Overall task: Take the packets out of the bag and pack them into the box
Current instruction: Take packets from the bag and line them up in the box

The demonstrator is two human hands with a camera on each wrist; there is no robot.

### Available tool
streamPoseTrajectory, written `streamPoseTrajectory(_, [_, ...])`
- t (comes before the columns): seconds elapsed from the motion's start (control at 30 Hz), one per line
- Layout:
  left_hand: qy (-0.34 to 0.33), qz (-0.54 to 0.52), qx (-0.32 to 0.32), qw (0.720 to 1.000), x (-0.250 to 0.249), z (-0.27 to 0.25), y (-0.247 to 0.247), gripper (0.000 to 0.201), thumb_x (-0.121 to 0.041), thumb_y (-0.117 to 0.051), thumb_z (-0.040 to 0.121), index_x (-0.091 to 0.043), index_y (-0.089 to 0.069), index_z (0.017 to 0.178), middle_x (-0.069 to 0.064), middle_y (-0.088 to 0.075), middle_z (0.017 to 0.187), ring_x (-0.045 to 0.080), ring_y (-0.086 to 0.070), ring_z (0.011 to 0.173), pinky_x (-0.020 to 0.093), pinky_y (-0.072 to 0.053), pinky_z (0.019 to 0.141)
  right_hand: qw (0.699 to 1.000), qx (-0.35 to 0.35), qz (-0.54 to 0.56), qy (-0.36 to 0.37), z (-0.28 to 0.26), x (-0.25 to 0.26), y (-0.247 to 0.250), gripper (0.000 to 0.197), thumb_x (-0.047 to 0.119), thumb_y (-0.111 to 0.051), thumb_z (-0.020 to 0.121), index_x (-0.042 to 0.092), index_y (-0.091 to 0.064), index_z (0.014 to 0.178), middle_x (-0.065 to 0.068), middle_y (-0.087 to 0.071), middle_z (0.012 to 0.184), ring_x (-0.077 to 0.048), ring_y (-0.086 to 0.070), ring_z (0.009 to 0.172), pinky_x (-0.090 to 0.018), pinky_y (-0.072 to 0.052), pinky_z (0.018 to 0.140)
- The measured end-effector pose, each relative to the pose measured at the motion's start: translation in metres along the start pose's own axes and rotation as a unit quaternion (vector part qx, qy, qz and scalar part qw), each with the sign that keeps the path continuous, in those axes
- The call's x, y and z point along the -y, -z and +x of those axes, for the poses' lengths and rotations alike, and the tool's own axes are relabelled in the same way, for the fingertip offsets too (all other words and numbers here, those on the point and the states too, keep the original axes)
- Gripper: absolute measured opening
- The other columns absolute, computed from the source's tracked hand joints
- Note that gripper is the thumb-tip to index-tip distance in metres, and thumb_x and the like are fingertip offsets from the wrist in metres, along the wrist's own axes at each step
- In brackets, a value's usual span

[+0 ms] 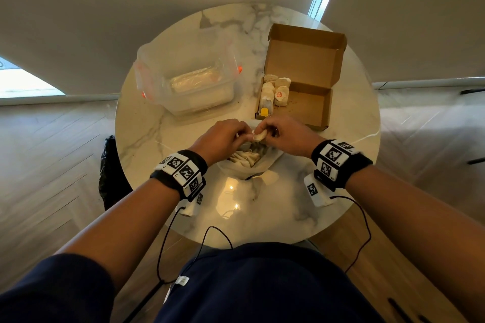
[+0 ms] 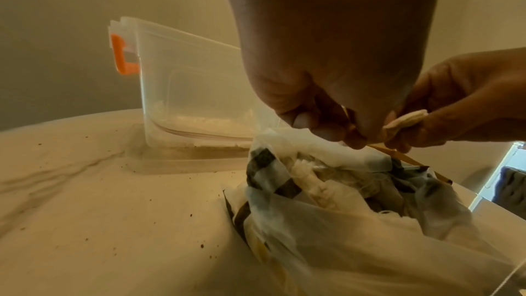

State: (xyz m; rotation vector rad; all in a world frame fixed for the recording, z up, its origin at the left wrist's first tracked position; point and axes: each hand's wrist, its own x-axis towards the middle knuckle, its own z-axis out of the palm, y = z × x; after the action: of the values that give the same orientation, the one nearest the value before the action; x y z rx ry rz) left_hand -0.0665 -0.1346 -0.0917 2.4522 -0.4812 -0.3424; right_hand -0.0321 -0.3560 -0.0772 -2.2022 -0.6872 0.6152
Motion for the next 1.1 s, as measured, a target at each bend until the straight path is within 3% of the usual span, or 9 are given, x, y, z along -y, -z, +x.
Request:
streamPoseTrajectory(0.13, [0.017,0.007,0.037,0.999,0.003,-0.001,-0.002,0.016,-0.028,-0.057,0.098,-0.023,-0.065,0.111,-0.011,-0.058,0.096,0.007,-0.052,0.083,0.02,-0.039,0.073,0.999,-0.009,-0.04,-0.013,0.003,-0.006,-0.004,0.015,0.027,-0.063,0.096,0.018,-0.071,0.105,0.002,-0.066,0.093,-0.011,-0.059,0.082,-0.028,-0.049,0.072])
streamPoseTrajectory(0.27, [0.075,0.029,0.108,0.991,0.007,-0.003,-0.006,0.017,-0.026,-0.062,0.093,-0.025,-0.063,0.11,-0.008,-0.063,0.097,0.011,-0.059,0.085,0.029,-0.05,0.075,0.997,-0.038,-0.06,-0.03,0.002,-0.013,-0.006,0.015,0.034,-0.06,0.098,0.02,-0.066,0.102,0.001,-0.059,0.098,-0.015,-0.053,0.088,-0.026,-0.041,0.075])
streamPoseTrajectory(0.37, [0.063,0.092,0.144,0.983,0.006,-0.003,-0.009,0.019,-0.028,-0.067,0.088,-0.026,-0.068,0.108,-0.01,-0.057,0.091,0.013,-0.055,0.083,0.025,-0.039,0.065,0.998,-0.038,-0.027,-0.045,0.0,-0.013,-0.005,0.015,0.032,-0.061,0.098,0.018,-0.066,0.101,0.0,-0.065,0.093,-0.016,-0.058,0.084,-0.029,-0.047,0.072])
streamPoseTrajectory(0.43, [0.056,0.11,0.138,0.983,0.004,-0.003,-0.011,0.012,-0.031,-0.067,0.09,-0.027,-0.067,0.101,-0.011,-0.052,0.086,0.013,-0.053,0.081,0.024,-0.031,0.062,0.998,-0.035,-0.017,-0.054,-0.001,-0.013,-0.005,0.015,0.031,-0.06,0.098,0.017,-0.066,0.102,0.0,-0.066,0.092,-0.015,-0.059,0.082,-0.028,-0.048,0.071])
streamPoseTrajectory(0.53, [0.054,0.132,0.141,0.98,0.005,-0.003,-0.014,0.01,-0.034,-0.064,0.093,-0.025,-0.064,0.092,-0.008,-0.054,0.086,0.014,-0.054,0.081,0.025,-0.033,0.065,0.998,-0.031,-0.014,-0.059,-0.004,-0.013,-0.006,0.014,0.03,-0.06,0.098,0.018,-0.066,0.103,0.001,-0.065,0.091,-0.011,-0.057,0.08,-0.023,-0.043,0.068])
streamPoseTrajectory(0.73, [0.048,0.06,0.111,0.991,0.004,0.0,-0.007,0.01,-0.027,-0.054,0.099,-0.024,-0.061,0.105,-0.009,-0.058,0.095,0.012,-0.055,0.084,0.028,-0.042,0.072,0.997,-0.029,-0.014,-0.069,-0.007,-0.016,-0.007,0.015,0.032,-0.06,0.099,0.018,-0.064,0.103,0.002,-0.064,0.087,-0.01,-0.055,0.074,-0.023,-0.039,0.064])
streamPoseTrajectory(0.97, [0.092,-0.006,0.074,0.993,0.005,0.0,0.004,0.026,-0.018,-0.071,0.089,-0.021,-0.061,0.112,-0.004,-0.064,0.102,0.013,-0.06,0.089,0.025,-0.047,0.074,0.997,-0.036,-0.016,-0.069,-0.005,-0.018,-0.005,0.016,0.031,-0.059,0.099,0.017,-0.065,0.106,0.002,-0.064,0.088,-0.009,-0.055,0.074,-0.023,-0.038,0.063])
streamPoseTrajectory(1.1, [0.095,0.0,0.078,0.992,0.006,-0.005,0.005,0.028,-0.013,-0.076,0.081,-0.018,-0.063,0.105,-0.002,-0.062,0.101,0.016,-0.059,0.089,0.029,-0.05,0.077,0.996,-0.037,-0.024,-0.076,-0.006,-0.018,-0.006,0.015,0.031,-0.06,0.098,0.018,-0.064,0.104,0.004,-0.062,0.085,-0.007,-0.054,0.073,-0.024,-0.039,0.062])
